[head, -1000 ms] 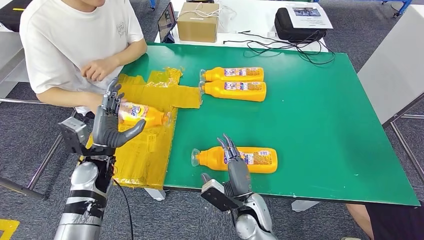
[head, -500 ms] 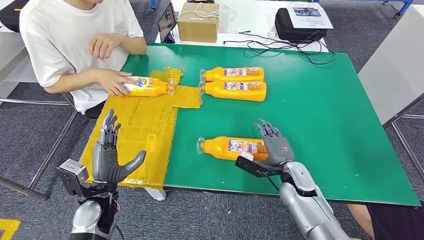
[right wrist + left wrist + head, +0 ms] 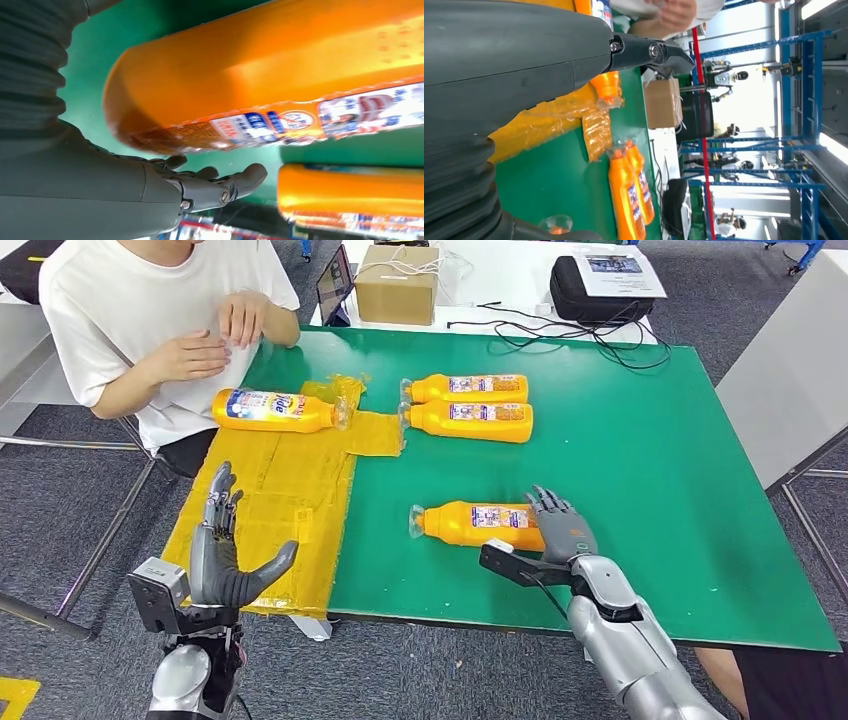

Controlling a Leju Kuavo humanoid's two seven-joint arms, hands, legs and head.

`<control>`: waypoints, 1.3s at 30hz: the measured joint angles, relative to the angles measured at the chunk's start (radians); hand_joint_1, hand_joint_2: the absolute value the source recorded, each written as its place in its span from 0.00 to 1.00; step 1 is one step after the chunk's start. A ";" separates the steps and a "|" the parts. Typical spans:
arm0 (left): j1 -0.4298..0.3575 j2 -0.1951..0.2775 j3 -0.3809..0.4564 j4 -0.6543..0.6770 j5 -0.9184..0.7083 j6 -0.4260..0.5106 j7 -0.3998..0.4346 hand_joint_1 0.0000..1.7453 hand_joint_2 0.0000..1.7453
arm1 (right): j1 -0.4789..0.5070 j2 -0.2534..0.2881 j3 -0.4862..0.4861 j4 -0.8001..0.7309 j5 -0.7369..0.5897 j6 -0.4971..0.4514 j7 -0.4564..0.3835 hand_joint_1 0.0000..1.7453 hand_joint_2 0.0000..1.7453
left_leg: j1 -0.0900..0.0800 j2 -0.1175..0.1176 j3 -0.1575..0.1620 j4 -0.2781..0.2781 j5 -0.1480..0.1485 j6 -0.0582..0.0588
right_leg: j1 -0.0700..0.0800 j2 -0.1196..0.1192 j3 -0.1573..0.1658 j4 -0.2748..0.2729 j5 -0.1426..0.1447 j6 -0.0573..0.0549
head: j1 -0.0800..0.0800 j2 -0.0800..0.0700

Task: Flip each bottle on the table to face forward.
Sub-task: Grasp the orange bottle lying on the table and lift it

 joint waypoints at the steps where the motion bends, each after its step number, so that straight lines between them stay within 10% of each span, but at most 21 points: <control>1: -0.004 0.000 -0.001 0.001 0.003 0.004 0.000 0.00 1.00 | -0.010 0.005 0.002 0.017 -0.014 0.012 -0.009 0.00 1.00 | 0.000 0.000 0.000 0.000 0.000 0.000 | 0.000 0.000 0.000 0.000 0.000 0.000 | 0.000 0.000; 7: -0.033 -0.001 -0.007 0.026 0.013 0.031 -0.003 0.00 1.00 | -0.098 0.036 0.033 0.158 -0.056 0.105 -0.001 0.00 1.00 | 0.001 0.001 0.003 0.000 0.000 0.000 | 0.001 0.001 0.001 0.000 0.000 0.000 | 0.000 0.000; 12: -0.031 -0.001 -0.004 0.039 0.006 0.046 -0.004 0.00 1.00 | -0.169 0.055 0.083 0.259 -0.028 0.130 0.066 0.98 1.00 | 0.001 0.001 0.005 0.000 0.000 0.000 | 0.000 0.002 0.004 0.000 0.000 0.000 | 0.000 0.000; 26: -0.047 -0.001 0.004 0.076 0.004 0.046 -0.008 0.00 1.00 | -0.246 0.059 0.112 0.365 -0.103 0.202 0.018 1.00 1.00 | 0.000 0.001 0.006 0.000 0.001 0.001 | 0.000 0.001 0.005 0.000 0.000 0.000 | 0.000 0.000; 35: -0.064 0.004 -0.010 0.120 0.128 -0.035 0.011 0.00 1.00 | -0.164 0.024 0.028 0.309 -0.504 0.318 -0.372 1.00 1.00 | 0.001 0.005 0.013 0.000 -0.004 0.000 | 0.001 0.004 0.010 -0.001 0.000 0.000 | 0.000 0.000; 39: -0.040 0.000 -0.005 0.125 0.319 -0.112 0.069 0.00 1.00 | -0.021 0.049 -0.016 0.162 -0.632 0.277 -0.418 1.00 1.00 | 0.002 0.006 0.014 0.000 -0.005 -0.001 | 0.002 0.005 0.010 -0.001 -0.001 -0.001 | 0.000 0.000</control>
